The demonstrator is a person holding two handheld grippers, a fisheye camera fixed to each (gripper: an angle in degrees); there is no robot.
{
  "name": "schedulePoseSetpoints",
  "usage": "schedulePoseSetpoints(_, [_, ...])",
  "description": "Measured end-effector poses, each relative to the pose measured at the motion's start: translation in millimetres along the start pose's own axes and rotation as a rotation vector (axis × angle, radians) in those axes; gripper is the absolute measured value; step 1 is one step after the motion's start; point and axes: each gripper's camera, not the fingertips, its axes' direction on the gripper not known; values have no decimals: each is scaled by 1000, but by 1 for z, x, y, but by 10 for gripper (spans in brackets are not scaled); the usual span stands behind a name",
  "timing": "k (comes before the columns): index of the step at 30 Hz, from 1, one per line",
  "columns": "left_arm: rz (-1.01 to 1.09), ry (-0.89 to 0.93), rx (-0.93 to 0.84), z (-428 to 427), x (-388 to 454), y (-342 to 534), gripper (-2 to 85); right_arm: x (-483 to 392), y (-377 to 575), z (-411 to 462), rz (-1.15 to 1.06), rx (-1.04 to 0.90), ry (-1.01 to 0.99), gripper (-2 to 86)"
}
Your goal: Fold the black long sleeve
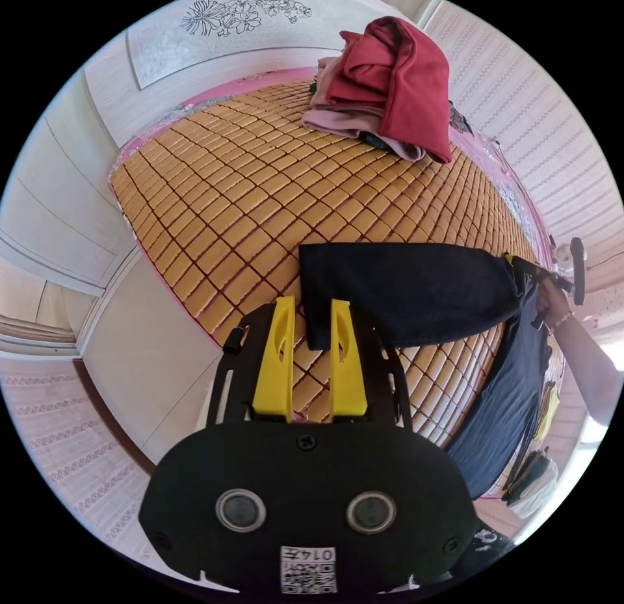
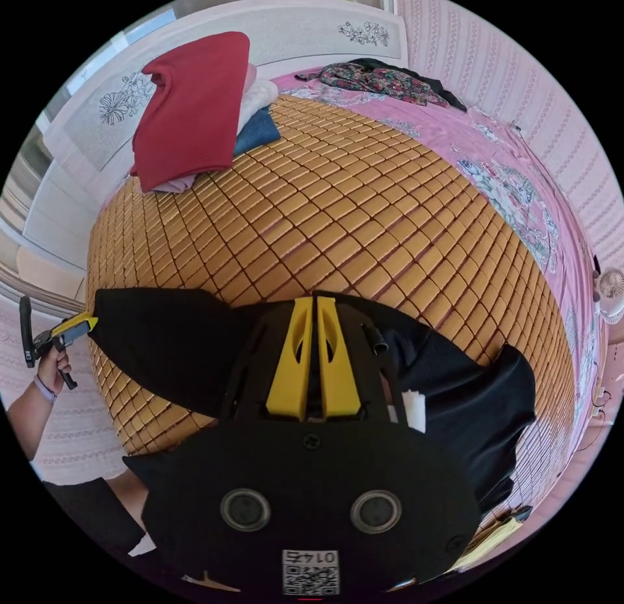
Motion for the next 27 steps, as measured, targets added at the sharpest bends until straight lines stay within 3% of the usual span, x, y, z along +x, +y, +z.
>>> schedulePoseSetpoints(10, [4, 49, -24, 5, 5, -8, -6, 5, -1, -6, 19, 35, 37, 16])
schedulePoseSetpoints(14, [13, 2, 0, 4, 13, -9, -3, 5, 7, -16, 25, 25, 24, 47])
schedulePoseSetpoints(17, [2, -16, 13, 11, 14, -7, 23, 10, 29, -49, 43, 132, -23, 65])
schedulePoseSetpoints(21, [-74, 0, 14, 8, 11, -4, 57, 16, 108, -105, 49, 218, 62, 65])
schedulePoseSetpoints(23, [-62, -7, 81, -8, 17, 5, 58, 18, 157, -120, 87, 161, 76, 64])
schedulePoseSetpoints(27, [77, 10, 91, -28, 54, 27, 57, 10, 290, -139, 221, -135, 101, 65])
